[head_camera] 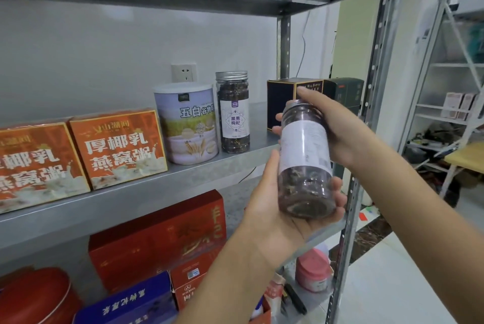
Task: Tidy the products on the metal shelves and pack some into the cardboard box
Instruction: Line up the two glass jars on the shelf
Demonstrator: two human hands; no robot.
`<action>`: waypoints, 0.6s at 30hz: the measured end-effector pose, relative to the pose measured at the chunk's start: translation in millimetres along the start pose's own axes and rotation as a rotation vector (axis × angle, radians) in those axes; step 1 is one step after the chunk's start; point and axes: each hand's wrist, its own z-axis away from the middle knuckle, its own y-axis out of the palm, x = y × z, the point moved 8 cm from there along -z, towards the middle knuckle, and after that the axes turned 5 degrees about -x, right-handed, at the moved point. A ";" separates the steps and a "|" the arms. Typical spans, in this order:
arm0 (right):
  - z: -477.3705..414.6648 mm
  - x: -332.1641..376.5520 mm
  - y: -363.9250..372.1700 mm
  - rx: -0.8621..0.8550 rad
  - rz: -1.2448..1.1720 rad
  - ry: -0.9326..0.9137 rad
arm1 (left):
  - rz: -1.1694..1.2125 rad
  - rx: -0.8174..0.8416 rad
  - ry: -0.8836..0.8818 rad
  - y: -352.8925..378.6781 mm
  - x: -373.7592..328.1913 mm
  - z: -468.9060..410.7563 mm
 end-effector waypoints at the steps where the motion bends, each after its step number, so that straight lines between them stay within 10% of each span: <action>1: 2.5 -3.8 3.0 0.054 -0.111 0.057 | 0.075 0.055 -0.036 5.2 1.3 6.1; 5: 7.4 -11.1 8.8 0.113 -0.207 0.087 | 0.205 0.176 -0.079 13.7 6.5 15.8; 13: 2.0 9.5 -7.4 -0.129 0.255 -0.204 | -0.402 -0.085 0.194 -13.1 -14.4 0.0; 18: 7.2 -3.2 0.9 0.061 -0.181 0.024 | -0.219 0.044 0.143 2.5 -3.6 14.6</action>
